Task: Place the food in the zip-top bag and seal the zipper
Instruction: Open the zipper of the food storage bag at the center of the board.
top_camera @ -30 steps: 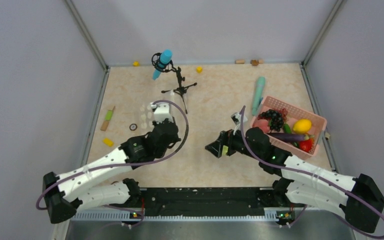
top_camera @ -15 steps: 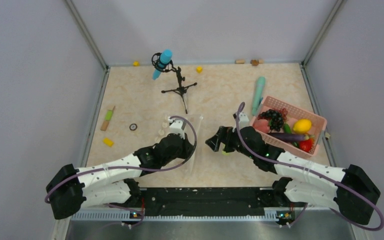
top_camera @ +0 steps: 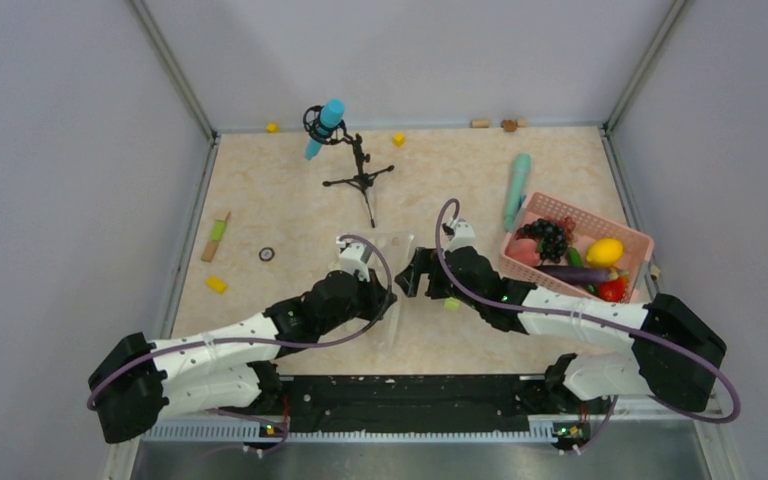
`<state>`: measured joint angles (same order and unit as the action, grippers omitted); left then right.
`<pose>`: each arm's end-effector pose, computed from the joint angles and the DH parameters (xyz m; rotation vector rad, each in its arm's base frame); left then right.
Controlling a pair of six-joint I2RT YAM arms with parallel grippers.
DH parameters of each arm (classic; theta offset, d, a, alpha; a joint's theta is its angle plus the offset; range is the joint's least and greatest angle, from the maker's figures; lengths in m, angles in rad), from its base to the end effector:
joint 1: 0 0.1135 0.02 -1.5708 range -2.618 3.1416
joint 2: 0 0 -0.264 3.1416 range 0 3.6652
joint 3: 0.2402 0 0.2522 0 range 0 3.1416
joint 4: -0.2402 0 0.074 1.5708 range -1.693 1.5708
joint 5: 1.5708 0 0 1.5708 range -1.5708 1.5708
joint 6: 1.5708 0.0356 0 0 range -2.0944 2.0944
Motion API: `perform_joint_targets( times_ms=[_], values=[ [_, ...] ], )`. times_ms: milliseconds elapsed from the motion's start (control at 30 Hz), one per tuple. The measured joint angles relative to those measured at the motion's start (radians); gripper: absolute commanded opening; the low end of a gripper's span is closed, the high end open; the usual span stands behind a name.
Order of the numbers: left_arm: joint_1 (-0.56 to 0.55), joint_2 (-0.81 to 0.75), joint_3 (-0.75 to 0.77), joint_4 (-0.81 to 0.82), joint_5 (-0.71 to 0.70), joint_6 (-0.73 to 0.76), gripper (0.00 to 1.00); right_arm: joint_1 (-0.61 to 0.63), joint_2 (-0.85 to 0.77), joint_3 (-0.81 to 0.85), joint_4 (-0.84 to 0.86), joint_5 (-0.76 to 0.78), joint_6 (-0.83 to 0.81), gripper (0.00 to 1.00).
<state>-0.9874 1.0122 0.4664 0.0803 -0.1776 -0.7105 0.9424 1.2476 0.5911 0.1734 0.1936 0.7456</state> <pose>0.1254 -0.1785 0.2125 0.1792 2.1383 -0.8658 0.1603 0.2090 0.2112 -0.0856 2.1526 0.8330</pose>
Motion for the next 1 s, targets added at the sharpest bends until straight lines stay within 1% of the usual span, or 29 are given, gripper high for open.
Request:
perform_joint_targets(
  times_ms=[167, 367, 467, 533, 567, 600, 667, 733, 800, 933, 1000],
  values=[
    [0.000, -0.016, -0.014, 0.021, 0.033, -0.002, 0.00, 0.000, 0.033, 0.001, 0.014, 0.024, 0.006, 0.92],
    [0.000, -0.055, -0.025, 0.034, 0.035, -0.006, 0.00, 0.011, 0.065, 0.028, 0.006, 0.053, 0.010, 0.91],
    [0.000, -0.066, -0.032, 0.033, 0.035, -0.008, 0.00, 0.019, 0.065, 0.034, 0.009, 0.064, 0.010, 0.89],
    [0.000, -0.068, -0.033, 0.034, 0.040, -0.010, 0.00, 0.022, 0.069, 0.034, 0.013, 0.071, 0.010, 0.80],
    [0.000, -0.069, -0.033, 0.034, 0.043, -0.010, 0.00, 0.023, 0.073, 0.034, 0.017, 0.073, 0.011, 0.71],
    [0.000, -0.072, -0.033, 0.033, 0.047, -0.010, 0.00, 0.024, 0.078, 0.035, 0.019, 0.074, 0.010, 0.59],
    [0.000, -0.085, -0.033, 0.031, 0.047, -0.012, 0.00, 0.024, 0.096, 0.044, 0.020, 0.076, 0.010, 0.41],
    [0.000, -0.108, -0.032, 0.018, 0.026, -0.019, 0.00, 0.024, 0.113, 0.053, 0.021, 0.077, 0.014, 0.29],
    [0.000, -0.134, -0.029, -0.016, -0.012, -0.026, 0.00, 0.024, 0.115, 0.053, 0.016, 0.077, 0.010, 0.22],
    [0.000, -0.178, 0.018, -0.167, -0.151, -0.048, 0.00, 0.024, 0.111, 0.053, -0.006, 0.085, -0.004, 0.16],
    [0.000, -0.194, 0.060, -0.256, -0.231, -0.059, 0.00, 0.024, 0.099, 0.052, -0.029, 0.087, -0.022, 0.06]
  ],
)
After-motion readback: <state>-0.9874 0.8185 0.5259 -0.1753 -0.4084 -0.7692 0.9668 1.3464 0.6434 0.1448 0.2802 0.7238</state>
